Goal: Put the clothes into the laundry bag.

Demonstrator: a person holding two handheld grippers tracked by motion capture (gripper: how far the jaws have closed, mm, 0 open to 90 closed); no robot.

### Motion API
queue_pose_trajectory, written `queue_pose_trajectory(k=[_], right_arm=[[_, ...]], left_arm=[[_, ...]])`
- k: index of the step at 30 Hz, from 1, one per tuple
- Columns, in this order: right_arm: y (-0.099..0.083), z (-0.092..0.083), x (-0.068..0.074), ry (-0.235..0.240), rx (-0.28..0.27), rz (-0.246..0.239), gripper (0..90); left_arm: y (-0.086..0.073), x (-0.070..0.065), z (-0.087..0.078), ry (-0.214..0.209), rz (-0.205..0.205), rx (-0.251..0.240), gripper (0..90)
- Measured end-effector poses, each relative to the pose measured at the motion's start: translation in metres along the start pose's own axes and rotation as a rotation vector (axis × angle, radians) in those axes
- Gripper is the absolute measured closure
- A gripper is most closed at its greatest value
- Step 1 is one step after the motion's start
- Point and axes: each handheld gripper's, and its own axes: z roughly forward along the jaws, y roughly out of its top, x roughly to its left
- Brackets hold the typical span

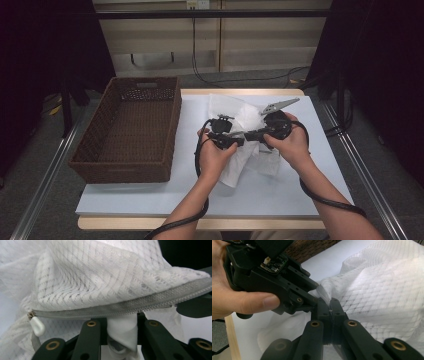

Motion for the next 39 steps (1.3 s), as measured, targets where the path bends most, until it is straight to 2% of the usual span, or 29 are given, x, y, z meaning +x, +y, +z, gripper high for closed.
queue_pose_trajectory(k=[6,10,14,16,18,20,22,23,24,25,26,27,28,29,30,32,33,35,37,39], right_arm=[[-0.003,0.003,-0.003,-0.010,0.011,0.008,90.0],[-0.004,0.002,-0.004,-0.015,0.013,0.010,90.0],[-0.004,0.002,-0.005,-0.018,0.009,0.012,90.0],[-0.004,0.001,-0.005,-0.017,0.009,0.012,90.0],[-0.005,0.002,-0.004,-0.021,0.009,0.012,90.0],[-0.005,0.002,-0.004,-0.020,0.012,0.015,90.0],[-0.005,0.003,-0.004,-0.019,0.012,0.011,90.0],[-0.005,0.003,-0.004,-0.020,0.013,0.011,90.0],[-0.004,0.003,-0.004,-0.019,0.014,0.010,90.0],[-0.004,0.003,-0.003,-0.020,0.013,0.010,90.0],[-0.004,0.003,-0.004,-0.016,0.012,0.007,90.0],[-0.004,0.003,-0.003,-0.015,0.010,0.008,90.0],[-0.004,0.003,-0.003,-0.013,0.009,0.007,90.0],[-0.004,0.003,-0.003,-0.015,0.008,0.007,90.0],[-0.003,0.003,-0.003,-0.020,0.007,0.008,90.0],[-0.003,0.003,-0.002,-0.016,0.010,0.006,90.0],[-0.004,0.003,-0.002,-0.006,0.006,0.006,90.0],[-0.004,0.003,-0.002,-0.004,0.009,0.005,90.0],[-0.004,0.003,-0.002,-0.008,0.010,0.006,90.0],[-0.004,0.003,-0.002,-0.006,0.008,0.005,90.0]], left_arm=[[-0.005,0.004,0.002,0.015,0.014,0.022,65.3],[-0.007,0.001,-0.001,0.026,0.051,0.035,45.7],[-0.012,-0.003,-0.007,0.068,0.071,0.042,25.9],[-0.016,-0.002,-0.010,0.081,0.083,0.062,19.2],[-0.021,0.000,-0.011,0.081,0.078,0.081,16.1],[-0.027,0.001,-0.010,0.091,0.095,0.101,13.0],[-0.031,0.004,-0.006,0.097,0.088,0.102,12.5],[-0.033,0.006,-0.004,0.086,0.086,0.111,14.2],[-0.035,0.007,-0.001,0.079,0.068,0.098,15.8],[-0.036,0.008,0.000,0.059,0.072,0.106,17.1],[-0.037,0.009,0.003,0.034,0.068,0.116,22.6],[-0.038,0.010,0.005,0.024,0.048,0.121,27.8],[-0.040,0.011,0.007,0.023,0.025,0.115,29.0],[-0.041,0.012,0.008,0.001,0.016,0.126,35.5],[-0.042,0.012,0.010,-0.015,-0.006,0.127,46.1],[-0.043,0.010,0.012,-0.006,0.013,0.138,53.0],[-0.043,0.010,0.012,-0.014,0.003,0.141,59.2],[-0.043,0.008,0.012,-0.006,0.008,0.140,65.3],[-0.042,0.007,0.012,-0.021,-0.003,0.144,74.8],[-0.040,0.008,0.011,-0.032,-0.005,0.155,78.8]])
